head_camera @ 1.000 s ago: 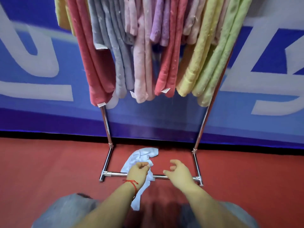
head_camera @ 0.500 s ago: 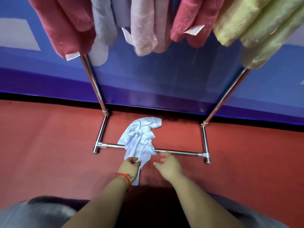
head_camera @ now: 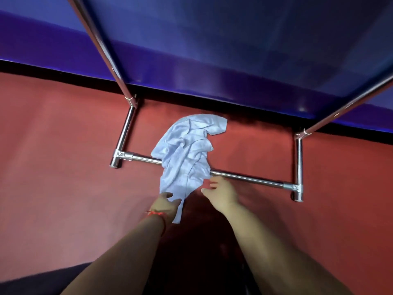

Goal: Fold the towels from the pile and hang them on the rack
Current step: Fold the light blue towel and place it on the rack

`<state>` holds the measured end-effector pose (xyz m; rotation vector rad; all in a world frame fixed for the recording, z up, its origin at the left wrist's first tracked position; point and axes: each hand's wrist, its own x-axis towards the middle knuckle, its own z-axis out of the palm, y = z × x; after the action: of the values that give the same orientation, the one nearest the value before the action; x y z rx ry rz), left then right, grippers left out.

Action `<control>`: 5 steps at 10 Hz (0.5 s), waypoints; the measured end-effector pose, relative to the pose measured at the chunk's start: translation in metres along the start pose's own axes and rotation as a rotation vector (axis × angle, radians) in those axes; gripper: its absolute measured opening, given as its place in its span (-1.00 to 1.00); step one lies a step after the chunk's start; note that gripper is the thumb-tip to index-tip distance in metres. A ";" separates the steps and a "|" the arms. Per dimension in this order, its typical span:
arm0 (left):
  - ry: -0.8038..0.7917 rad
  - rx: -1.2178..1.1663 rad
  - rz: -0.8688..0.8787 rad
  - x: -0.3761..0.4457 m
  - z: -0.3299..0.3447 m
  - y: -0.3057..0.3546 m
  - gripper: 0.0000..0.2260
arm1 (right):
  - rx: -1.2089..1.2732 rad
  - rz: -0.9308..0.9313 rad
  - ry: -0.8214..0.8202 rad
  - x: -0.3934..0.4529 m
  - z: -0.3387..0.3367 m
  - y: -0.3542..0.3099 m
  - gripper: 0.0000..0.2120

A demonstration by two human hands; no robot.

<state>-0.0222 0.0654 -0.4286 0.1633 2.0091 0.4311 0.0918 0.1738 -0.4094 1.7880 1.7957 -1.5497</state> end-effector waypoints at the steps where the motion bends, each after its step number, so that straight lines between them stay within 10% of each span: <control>1: 0.014 -0.056 -0.075 0.026 0.009 -0.008 -0.48 | -0.037 -0.029 -0.010 0.026 0.005 0.007 -0.56; 5: 0.047 -0.430 -0.396 0.073 0.034 -0.012 -0.58 | 0.249 0.003 0.053 0.072 0.039 0.030 -0.37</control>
<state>-0.0252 0.0841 -0.5078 -0.5062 1.8857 0.5990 0.0767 0.1835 -0.4945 1.9540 1.6828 -1.8101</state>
